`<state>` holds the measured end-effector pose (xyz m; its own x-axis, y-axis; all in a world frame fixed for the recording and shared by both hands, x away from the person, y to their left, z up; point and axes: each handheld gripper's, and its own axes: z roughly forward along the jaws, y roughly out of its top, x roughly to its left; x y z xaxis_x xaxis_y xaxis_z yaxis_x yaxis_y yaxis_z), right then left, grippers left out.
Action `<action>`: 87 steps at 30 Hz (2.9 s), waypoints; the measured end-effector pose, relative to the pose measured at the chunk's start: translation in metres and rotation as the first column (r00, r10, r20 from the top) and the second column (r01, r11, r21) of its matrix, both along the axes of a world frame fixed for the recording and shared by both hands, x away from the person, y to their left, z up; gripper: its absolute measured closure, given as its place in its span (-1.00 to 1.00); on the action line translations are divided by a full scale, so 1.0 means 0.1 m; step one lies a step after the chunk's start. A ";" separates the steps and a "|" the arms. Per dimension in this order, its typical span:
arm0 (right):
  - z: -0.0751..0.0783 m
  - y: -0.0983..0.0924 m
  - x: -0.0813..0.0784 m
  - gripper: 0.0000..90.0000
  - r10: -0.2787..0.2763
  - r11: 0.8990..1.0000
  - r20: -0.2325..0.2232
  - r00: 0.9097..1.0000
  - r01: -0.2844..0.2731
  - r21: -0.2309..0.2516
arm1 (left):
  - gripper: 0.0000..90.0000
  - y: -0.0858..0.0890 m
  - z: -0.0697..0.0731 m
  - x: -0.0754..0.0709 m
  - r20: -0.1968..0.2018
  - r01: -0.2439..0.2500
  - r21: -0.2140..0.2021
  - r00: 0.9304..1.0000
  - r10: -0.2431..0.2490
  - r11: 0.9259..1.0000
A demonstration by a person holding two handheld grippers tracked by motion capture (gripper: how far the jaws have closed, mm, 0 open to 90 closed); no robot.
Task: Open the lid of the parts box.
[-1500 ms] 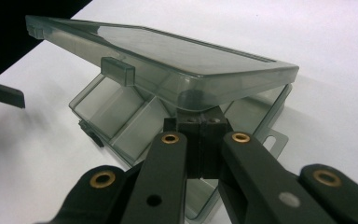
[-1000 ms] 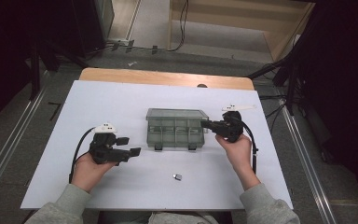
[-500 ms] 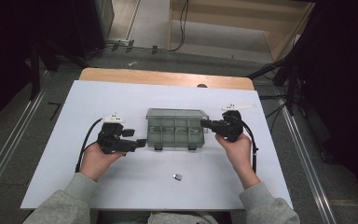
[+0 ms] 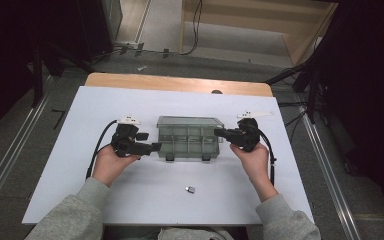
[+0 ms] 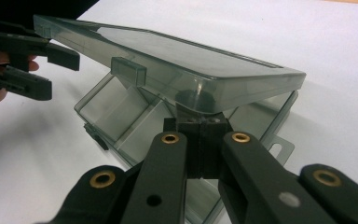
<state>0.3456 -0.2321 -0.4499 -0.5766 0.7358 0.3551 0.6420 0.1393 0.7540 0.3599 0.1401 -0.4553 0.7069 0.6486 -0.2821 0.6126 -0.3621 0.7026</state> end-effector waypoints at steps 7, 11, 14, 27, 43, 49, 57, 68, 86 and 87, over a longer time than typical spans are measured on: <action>0.00 0.00 0.00 0.95 0.001 1.000 0.000 1.000 -0.001 0.001 | -0.40 -0.06 0.06 0.09 0.023 -0.008 0.008 1.000 0.007 1.000; 0.00 0.00 0.00 0.95 -0.001 1.000 0.004 1.000 0.001 0.003 | -0.40 -0.10 0.05 0.17 0.024 -0.012 0.018 1.000 0.012 1.000; 0.00 0.00 0.00 0.95 -0.001 1.000 0.004 1.000 0.001 0.003 | -0.33 -0.10 0.00 0.24 0.022 -0.018 0.004 1.000 0.017 1.000; 0.00 0.00 0.00 0.95 0.001 1.000 0.002 1.000 -0.001 0.002 | 0.00 -0.16 -0.03 0.40 0.070 -0.036 0.018 0.997 0.034 0.999; -0.03 -0.04 -0.03 0.89 -0.012 1.000 -0.001 1.000 0.012 0.000 | 0.31 -0.17 0.01 0.40 0.134 -0.037 0.003 0.990 0.037 0.999; -0.06 -0.06 -0.06 0.88 -0.018 1.000 -0.004 1.000 0.018 -0.012 | 0.31 -0.16 0.02 0.42 0.122 -0.041 -0.007 0.992 0.041 0.999; -0.09 -0.12 -0.05 0.78 -0.040 0.999 -0.006 0.999 0.040 -0.033 | 0.31 -0.16 0.02 0.44 0.112 -0.048 -0.020 0.992 0.050 0.999; -0.23 -0.13 0.08 0.06 -0.077 0.994 0.046 0.996 0.080 -0.070 | 0.31 -0.17 0.01 0.44 0.111 -0.054 -0.014 0.992 0.056 0.998; -0.18 -0.02 0.22 0.21 -0.083 0.992 0.148 0.986 0.096 -0.086 | 0.30 -0.18 0.03 0.43 0.105 -0.055 -0.027 0.993 0.058 0.998; -0.18 -0.02 0.23 0.23 -0.078 0.992 0.151 0.985 0.092 -0.085 | 0.29 -0.18 0.03 0.43 0.105 -0.059 -0.033 0.992 0.062 0.998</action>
<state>0.3686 -0.2337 -0.4675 -0.5516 0.8099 0.1995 0.5371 0.1620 0.8278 0.4030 0.1221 -0.4523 0.6935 0.6836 -0.2276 0.5541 -0.3042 0.7749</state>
